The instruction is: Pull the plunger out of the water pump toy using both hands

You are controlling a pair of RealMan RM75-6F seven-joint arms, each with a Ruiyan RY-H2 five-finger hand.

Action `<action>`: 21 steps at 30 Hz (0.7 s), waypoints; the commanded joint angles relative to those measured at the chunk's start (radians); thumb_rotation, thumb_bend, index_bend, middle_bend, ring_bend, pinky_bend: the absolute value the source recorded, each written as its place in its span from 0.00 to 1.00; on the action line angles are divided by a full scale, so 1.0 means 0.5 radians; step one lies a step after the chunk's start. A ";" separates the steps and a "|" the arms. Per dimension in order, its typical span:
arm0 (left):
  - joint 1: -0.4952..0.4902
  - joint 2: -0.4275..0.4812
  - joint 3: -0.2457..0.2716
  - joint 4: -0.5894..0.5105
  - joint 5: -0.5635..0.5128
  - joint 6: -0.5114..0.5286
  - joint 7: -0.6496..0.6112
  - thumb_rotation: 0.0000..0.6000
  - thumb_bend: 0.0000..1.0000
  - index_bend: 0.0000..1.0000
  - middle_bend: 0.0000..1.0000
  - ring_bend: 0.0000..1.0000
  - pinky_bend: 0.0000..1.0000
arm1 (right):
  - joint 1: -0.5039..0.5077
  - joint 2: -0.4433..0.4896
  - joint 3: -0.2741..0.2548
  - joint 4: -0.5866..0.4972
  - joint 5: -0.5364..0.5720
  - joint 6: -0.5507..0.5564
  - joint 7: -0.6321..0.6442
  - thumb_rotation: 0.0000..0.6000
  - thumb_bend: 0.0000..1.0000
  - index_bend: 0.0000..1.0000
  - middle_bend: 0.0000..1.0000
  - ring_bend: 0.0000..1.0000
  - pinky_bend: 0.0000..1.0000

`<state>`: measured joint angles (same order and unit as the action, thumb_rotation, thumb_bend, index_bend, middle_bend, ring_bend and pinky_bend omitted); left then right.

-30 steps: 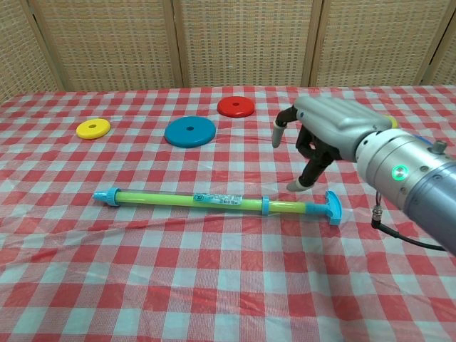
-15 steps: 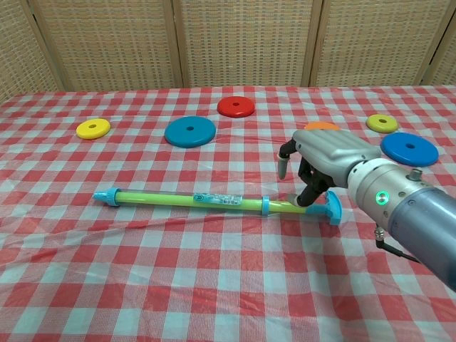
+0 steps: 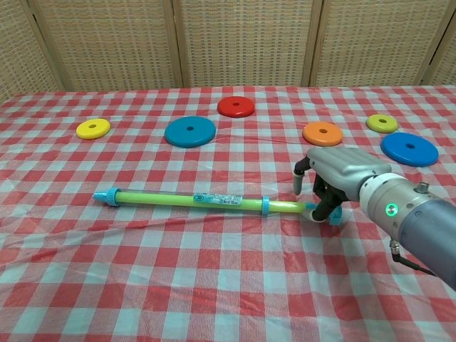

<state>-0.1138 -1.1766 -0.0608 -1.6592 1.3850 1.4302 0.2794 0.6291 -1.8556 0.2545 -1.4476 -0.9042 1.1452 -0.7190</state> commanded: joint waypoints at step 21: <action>-0.015 0.000 -0.003 -0.008 -0.038 -0.026 0.003 1.00 0.07 0.00 0.00 0.00 0.00 | 0.034 0.096 0.042 -0.035 -0.031 -0.001 0.163 1.00 0.55 0.76 1.00 1.00 0.67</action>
<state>-0.1202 -1.1761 -0.0618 -1.6643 1.3685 1.4198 0.2818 0.6427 -1.8314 0.2620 -1.4331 -0.9070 1.1285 -0.6344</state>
